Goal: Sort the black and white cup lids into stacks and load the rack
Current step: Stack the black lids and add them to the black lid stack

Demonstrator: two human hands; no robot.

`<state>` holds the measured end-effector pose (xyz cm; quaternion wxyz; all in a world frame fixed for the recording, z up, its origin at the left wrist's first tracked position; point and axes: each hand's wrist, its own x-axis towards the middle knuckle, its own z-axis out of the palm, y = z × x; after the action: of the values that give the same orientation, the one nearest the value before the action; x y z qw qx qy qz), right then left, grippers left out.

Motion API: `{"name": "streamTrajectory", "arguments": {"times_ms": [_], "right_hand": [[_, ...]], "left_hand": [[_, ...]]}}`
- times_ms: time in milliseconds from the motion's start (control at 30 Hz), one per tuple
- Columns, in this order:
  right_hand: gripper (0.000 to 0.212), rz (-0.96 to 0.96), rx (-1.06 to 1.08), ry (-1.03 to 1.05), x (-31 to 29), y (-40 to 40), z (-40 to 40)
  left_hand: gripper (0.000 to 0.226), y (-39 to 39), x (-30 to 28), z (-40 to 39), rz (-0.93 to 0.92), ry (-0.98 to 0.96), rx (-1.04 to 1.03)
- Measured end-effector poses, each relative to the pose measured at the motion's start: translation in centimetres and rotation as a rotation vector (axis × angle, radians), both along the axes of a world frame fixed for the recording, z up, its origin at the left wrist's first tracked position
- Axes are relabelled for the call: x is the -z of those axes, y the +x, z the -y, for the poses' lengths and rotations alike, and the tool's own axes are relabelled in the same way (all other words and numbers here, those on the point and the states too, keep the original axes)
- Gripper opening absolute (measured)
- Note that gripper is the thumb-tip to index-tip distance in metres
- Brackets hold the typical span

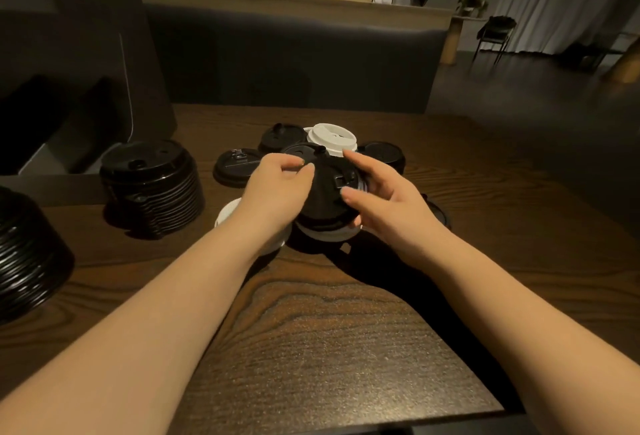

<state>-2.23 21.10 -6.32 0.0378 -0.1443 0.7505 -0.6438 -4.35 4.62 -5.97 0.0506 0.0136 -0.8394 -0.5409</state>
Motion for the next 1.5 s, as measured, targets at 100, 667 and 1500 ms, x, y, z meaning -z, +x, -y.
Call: {"name": "streamTrajectory", "arguments": {"times_ms": [100, 667, 1500], "right_hand": [[0.050, 0.108, -0.012, -0.174, -0.6, -0.3, -0.6], [0.037, -0.034, 0.285, 0.952, 0.9, -3.5, -5.1], [0.038, -0.142, 0.310, 0.268, 1.3, -2.3, -1.2]], "left_hand": [[0.030, 0.8, -0.7, 0.1, 0.119, 0.222, 0.160], [0.013, -0.6, 0.0, 1.5, 0.227, 0.562, 0.049], [0.064, -2.4, 1.5, 3.3, 0.182, -0.696, -0.123]]}}
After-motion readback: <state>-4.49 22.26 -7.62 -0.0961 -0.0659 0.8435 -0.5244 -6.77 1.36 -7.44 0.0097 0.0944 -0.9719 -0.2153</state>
